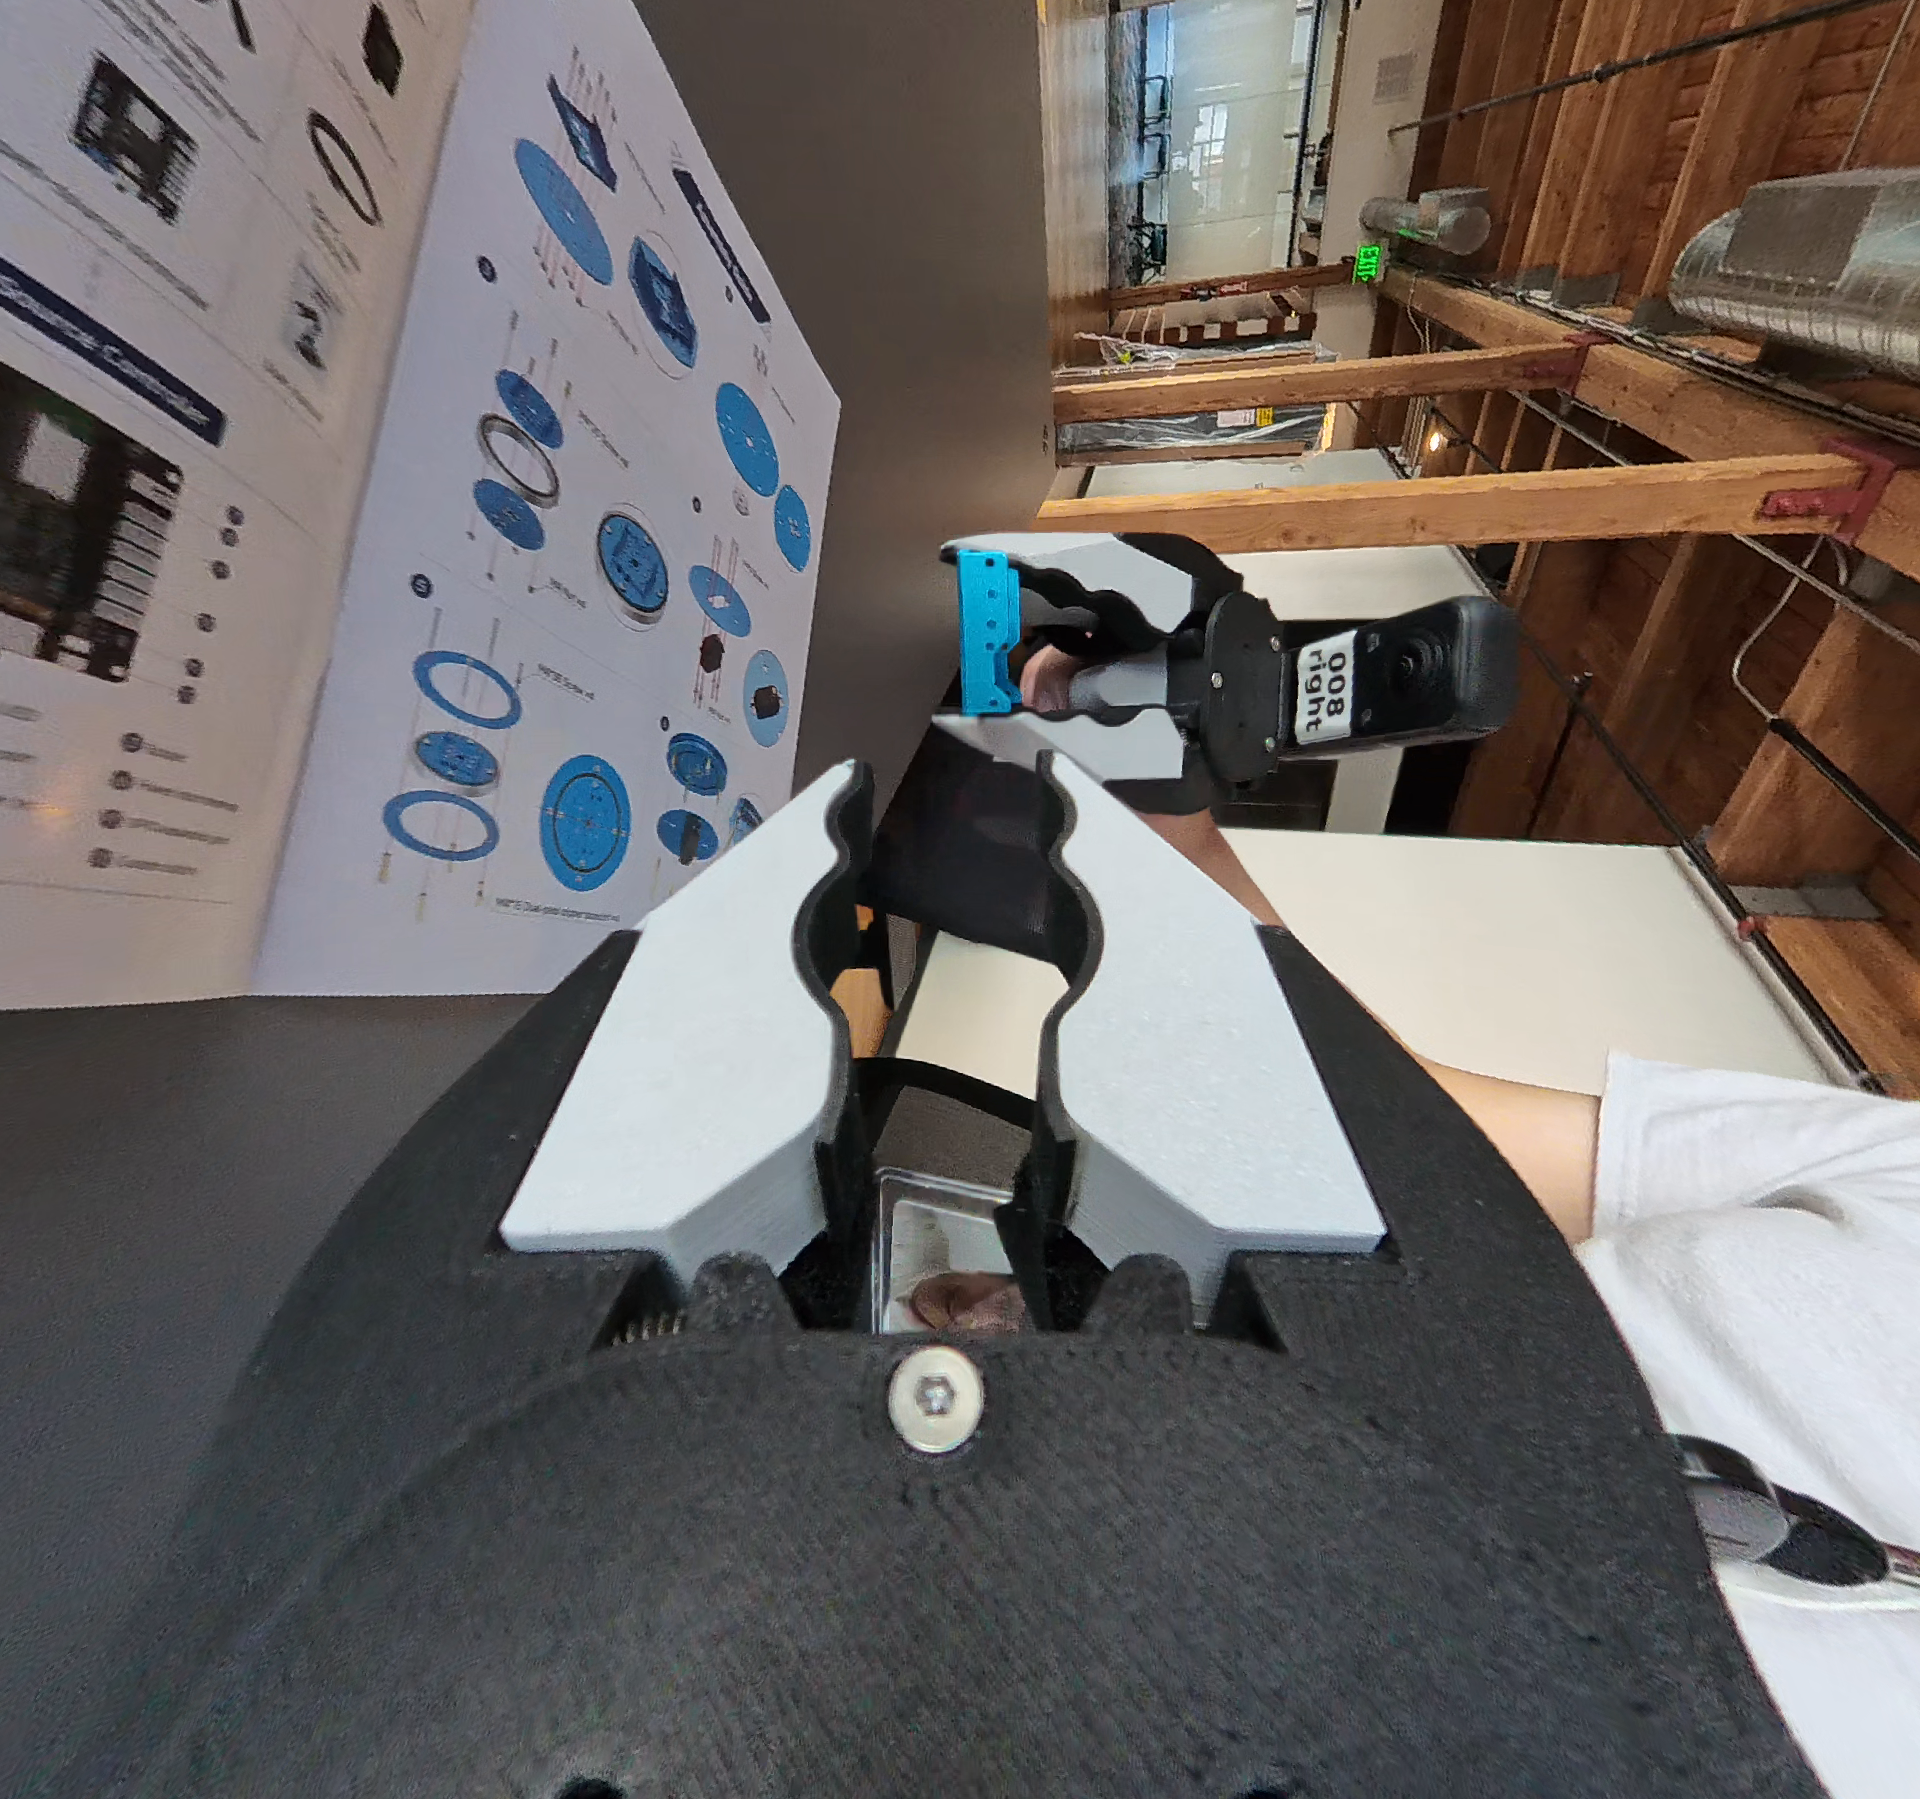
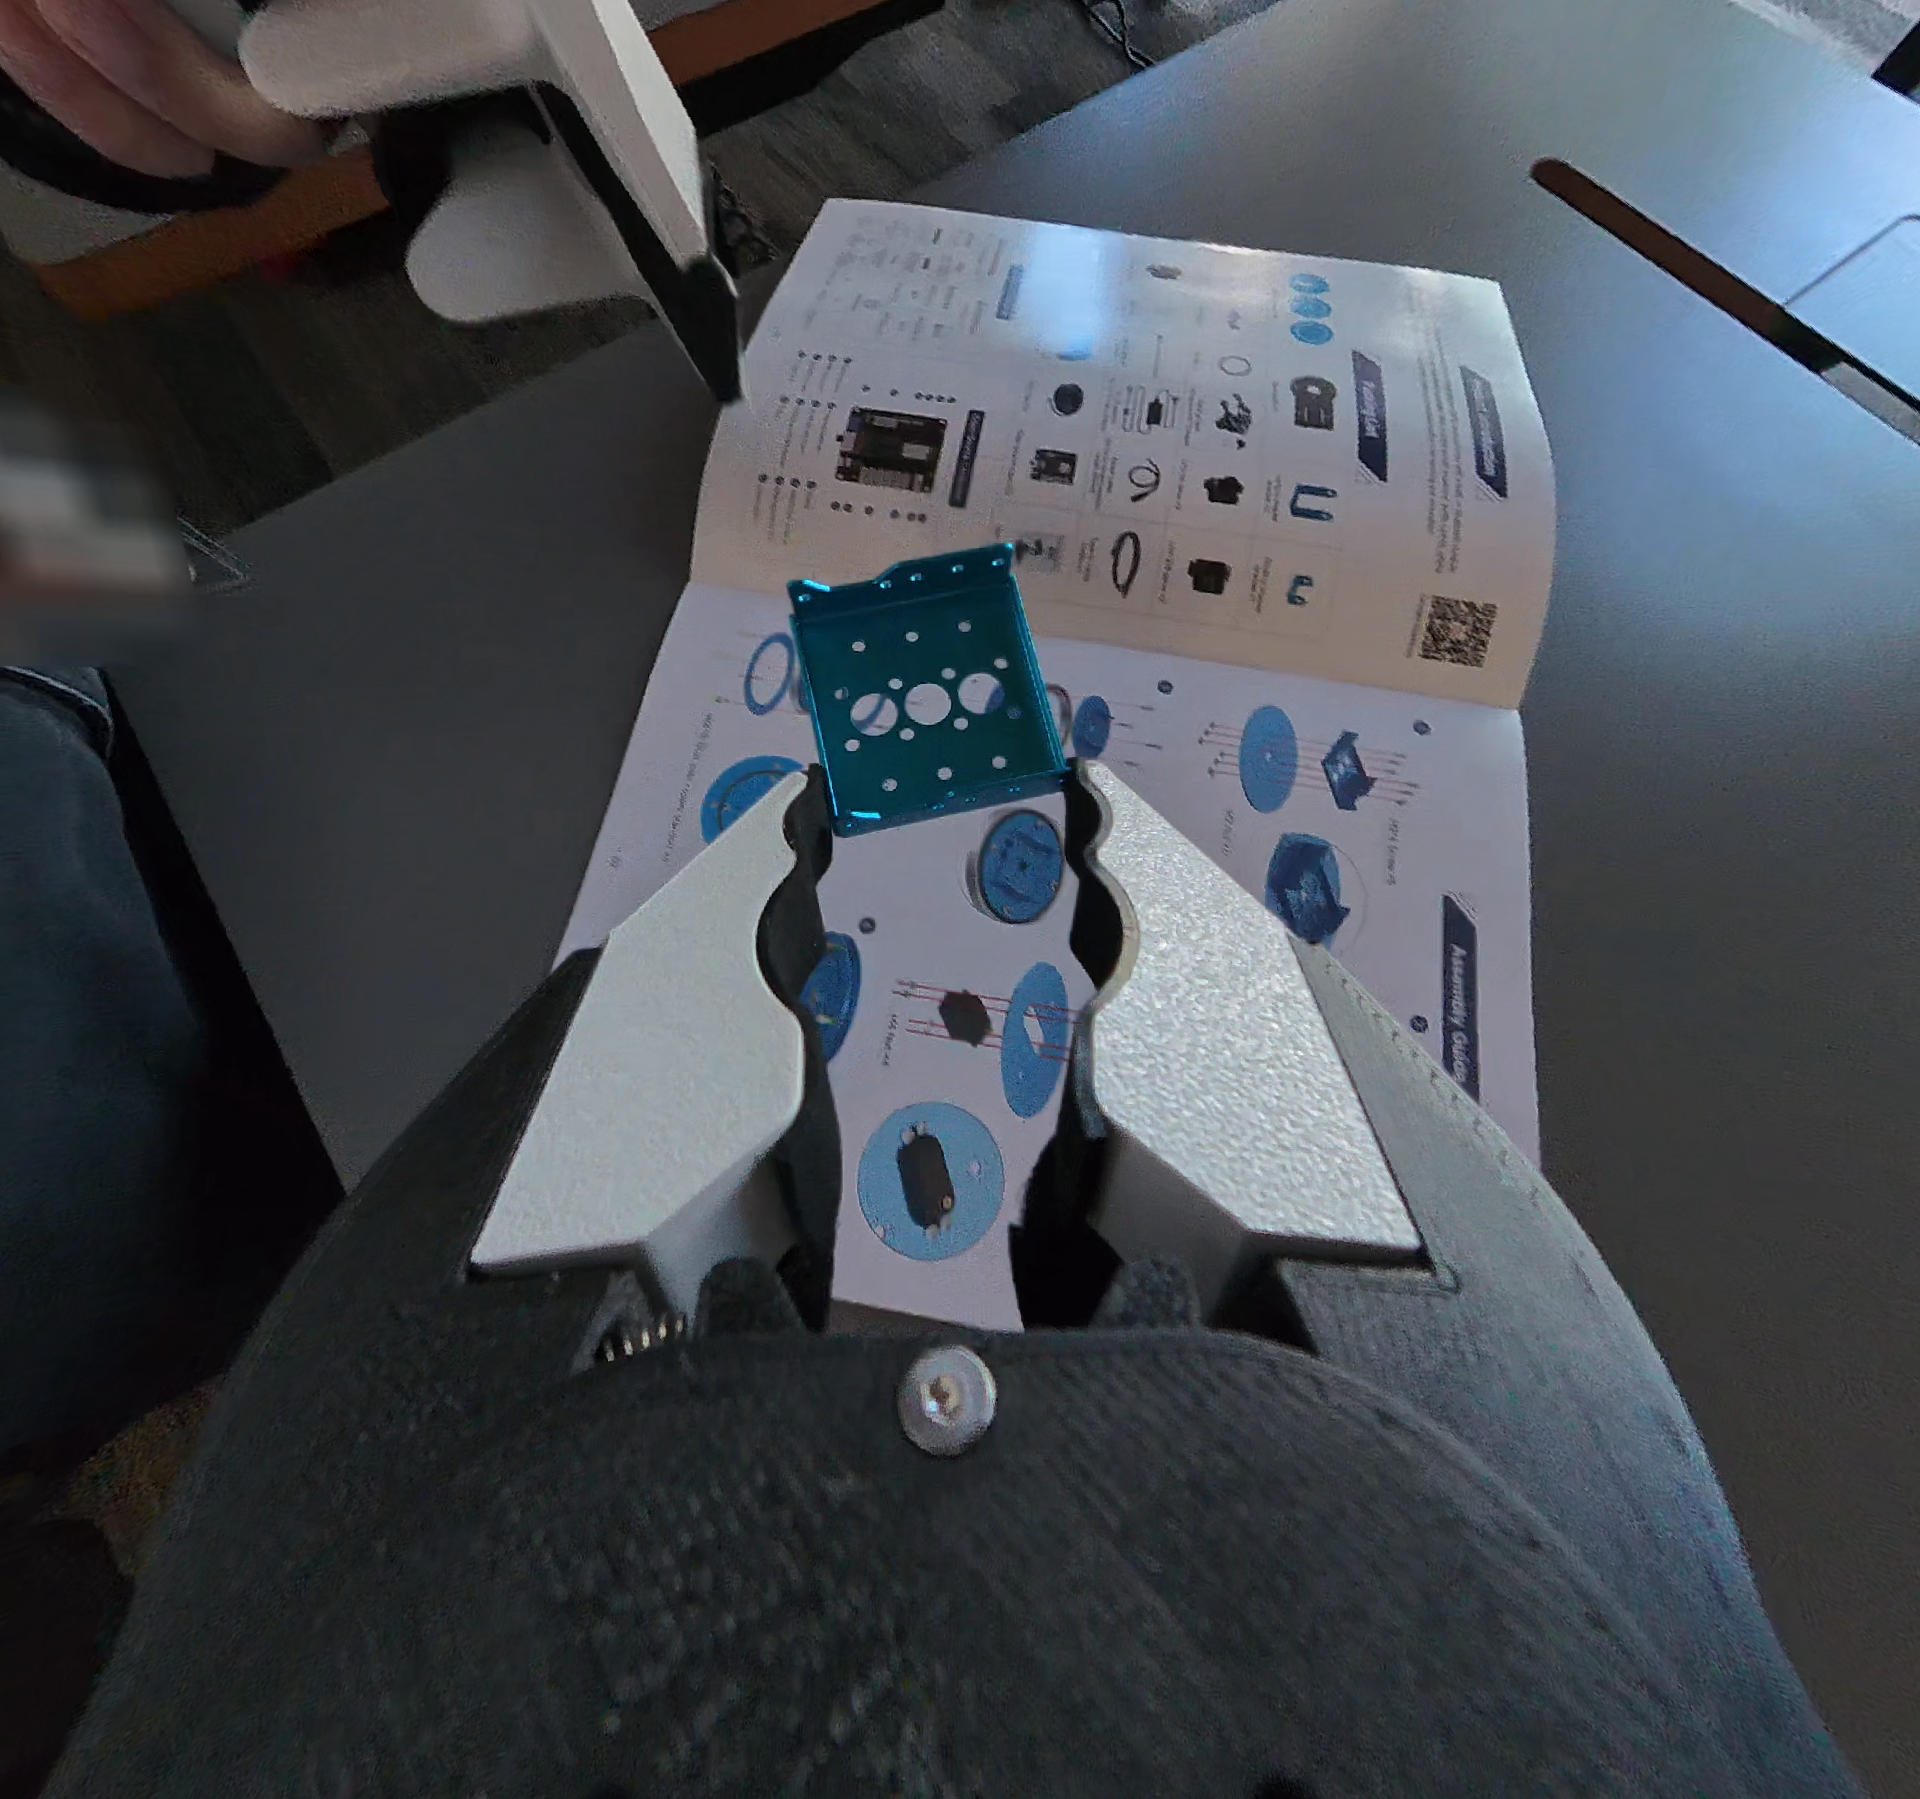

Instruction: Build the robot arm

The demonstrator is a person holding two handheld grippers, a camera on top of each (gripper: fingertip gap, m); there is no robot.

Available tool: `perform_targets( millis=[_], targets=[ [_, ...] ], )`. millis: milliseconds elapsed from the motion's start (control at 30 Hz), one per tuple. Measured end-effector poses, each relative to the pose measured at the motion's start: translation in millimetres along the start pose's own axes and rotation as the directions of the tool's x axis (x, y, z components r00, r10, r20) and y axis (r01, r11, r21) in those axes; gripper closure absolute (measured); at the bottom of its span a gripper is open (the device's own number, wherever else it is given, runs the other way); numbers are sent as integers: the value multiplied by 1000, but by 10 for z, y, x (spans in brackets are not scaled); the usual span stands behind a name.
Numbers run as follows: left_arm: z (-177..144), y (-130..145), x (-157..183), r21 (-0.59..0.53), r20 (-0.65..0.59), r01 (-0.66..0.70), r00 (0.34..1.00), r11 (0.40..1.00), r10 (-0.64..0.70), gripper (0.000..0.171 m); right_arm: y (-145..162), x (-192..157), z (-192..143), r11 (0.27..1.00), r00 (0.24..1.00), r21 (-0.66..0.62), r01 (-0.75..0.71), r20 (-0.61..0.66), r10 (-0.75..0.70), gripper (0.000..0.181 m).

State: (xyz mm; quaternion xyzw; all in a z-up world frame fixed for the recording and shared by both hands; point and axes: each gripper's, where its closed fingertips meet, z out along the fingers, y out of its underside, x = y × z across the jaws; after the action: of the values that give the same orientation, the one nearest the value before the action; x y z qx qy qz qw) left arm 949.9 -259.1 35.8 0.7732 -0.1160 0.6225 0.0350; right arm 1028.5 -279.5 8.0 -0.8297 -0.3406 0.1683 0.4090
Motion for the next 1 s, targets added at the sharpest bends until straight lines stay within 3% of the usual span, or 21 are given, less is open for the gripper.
perform_targets(
  millis=[200,467,700,1000],
  targets=[
    [-226,-139,4,30,62,-94,994,995,92,143,210,319,-199,999,994,-48,-22,-106,17,137],
    [-394,-383,97,48,144,-250,960,967,241,145,262,524,-353,995,975,-52,-84,-210,71,137],
    [-429,-563,293,60,148,-320,940,946,308,146,260,515,-386,994,971,-60,-91,-226,75,137],
    [-399,-575,337,42,148,-343,931,938,334,146,287,504,-342,994,974,-69,-79,-216,63,137]
  ],
)
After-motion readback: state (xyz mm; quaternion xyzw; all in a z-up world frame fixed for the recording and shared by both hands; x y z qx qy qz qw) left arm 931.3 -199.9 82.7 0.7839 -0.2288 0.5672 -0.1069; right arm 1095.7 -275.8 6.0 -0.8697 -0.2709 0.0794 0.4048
